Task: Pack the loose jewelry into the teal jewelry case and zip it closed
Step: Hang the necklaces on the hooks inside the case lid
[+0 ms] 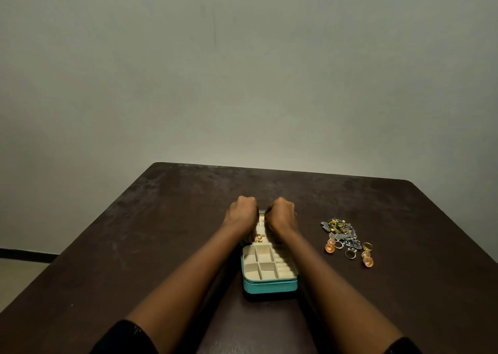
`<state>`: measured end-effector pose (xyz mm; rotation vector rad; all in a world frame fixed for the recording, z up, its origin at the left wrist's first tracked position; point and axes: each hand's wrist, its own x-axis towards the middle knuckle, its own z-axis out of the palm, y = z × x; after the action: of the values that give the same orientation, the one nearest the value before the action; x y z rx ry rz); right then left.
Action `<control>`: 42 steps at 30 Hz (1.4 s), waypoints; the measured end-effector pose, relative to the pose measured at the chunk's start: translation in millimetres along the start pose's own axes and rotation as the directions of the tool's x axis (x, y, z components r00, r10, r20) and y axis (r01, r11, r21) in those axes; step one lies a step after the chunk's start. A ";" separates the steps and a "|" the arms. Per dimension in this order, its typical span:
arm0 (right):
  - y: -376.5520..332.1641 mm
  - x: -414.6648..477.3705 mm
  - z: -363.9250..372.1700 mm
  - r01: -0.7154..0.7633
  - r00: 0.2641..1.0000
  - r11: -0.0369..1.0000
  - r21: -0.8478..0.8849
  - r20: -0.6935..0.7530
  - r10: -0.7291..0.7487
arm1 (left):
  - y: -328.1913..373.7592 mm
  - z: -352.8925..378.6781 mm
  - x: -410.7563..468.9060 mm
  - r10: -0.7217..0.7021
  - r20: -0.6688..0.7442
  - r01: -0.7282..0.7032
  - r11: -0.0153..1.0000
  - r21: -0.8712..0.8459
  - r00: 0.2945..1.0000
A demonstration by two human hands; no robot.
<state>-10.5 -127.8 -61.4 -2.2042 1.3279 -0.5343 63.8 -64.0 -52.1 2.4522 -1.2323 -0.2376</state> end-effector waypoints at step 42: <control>9.8 0.5 -1.4 0.113 0.991 0.990 -0.079 0.080 -0.107 | 1.4 -0.1 0.3 0.139 0.056 -0.146 0.973 0.176 0.989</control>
<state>-17.9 -132.5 -66.2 -2.3525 1.2156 -0.4380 63.0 -65.0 -51.5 2.5047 -1.5014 -0.1457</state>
